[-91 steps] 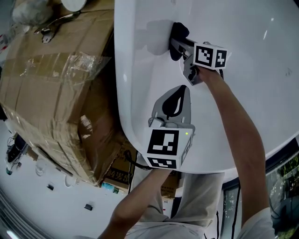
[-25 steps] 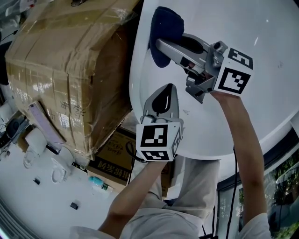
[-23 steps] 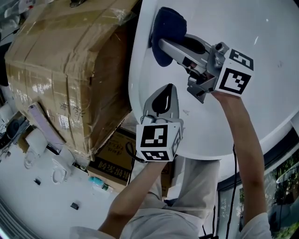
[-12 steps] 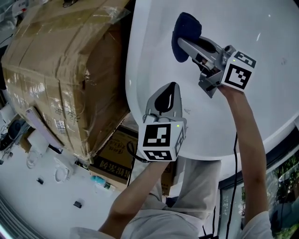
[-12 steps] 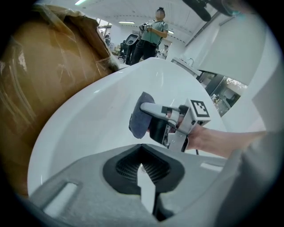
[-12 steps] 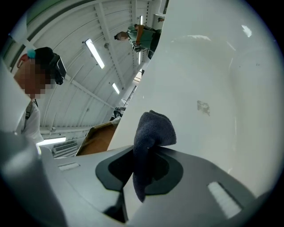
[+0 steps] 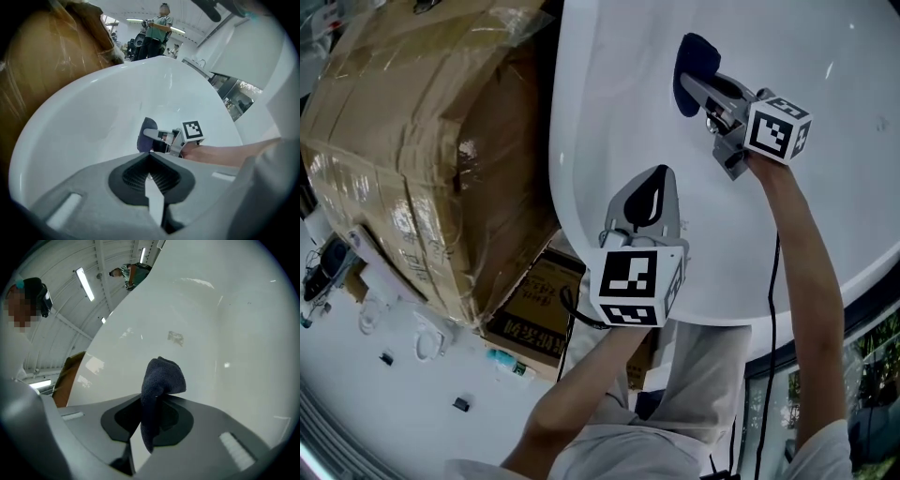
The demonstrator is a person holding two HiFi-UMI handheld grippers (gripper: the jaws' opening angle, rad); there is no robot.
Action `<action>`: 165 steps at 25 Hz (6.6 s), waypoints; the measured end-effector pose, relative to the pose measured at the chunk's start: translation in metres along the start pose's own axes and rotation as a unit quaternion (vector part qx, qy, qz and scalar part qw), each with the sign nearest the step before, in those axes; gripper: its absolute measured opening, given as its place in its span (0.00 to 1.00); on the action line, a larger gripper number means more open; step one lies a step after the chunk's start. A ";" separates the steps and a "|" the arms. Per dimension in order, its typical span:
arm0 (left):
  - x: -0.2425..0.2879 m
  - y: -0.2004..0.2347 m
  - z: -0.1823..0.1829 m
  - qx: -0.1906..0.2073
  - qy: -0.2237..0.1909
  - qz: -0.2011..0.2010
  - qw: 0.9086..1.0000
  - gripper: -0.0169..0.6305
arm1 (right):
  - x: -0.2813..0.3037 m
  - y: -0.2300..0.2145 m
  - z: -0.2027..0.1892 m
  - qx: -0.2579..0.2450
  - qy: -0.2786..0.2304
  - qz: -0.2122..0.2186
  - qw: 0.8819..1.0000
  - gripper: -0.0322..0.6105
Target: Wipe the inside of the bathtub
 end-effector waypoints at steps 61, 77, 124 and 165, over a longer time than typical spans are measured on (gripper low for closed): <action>0.029 0.028 -0.025 -0.042 0.018 0.000 0.999 0.02 | 0.089 -0.075 -0.116 0.051 0.117 -0.102 0.987 0.12; 0.004 0.020 -0.012 -0.045 0.008 0.005 0.999 0.02 | 0.071 0.005 -0.088 0.031 0.099 -0.031 0.994 0.12; -0.074 -0.011 -0.044 -0.048 0.004 0.029 0.998 0.02 | -0.011 0.138 -0.064 -0.073 0.101 0.188 0.974 0.12; -0.025 -0.006 -0.088 -0.090 0.022 0.043 0.995 0.02 | 0.059 -0.123 -0.162 -0.102 0.243 -0.129 0.956 0.12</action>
Point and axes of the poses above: the fingertips, and each gripper's own axes: x forward along the fingers, y to its left, z out of its top, the point moved 5 cm from there along -x, backward along the fingers, and after that the axes turned 7 degrees about -z, right-handed, at the moved point
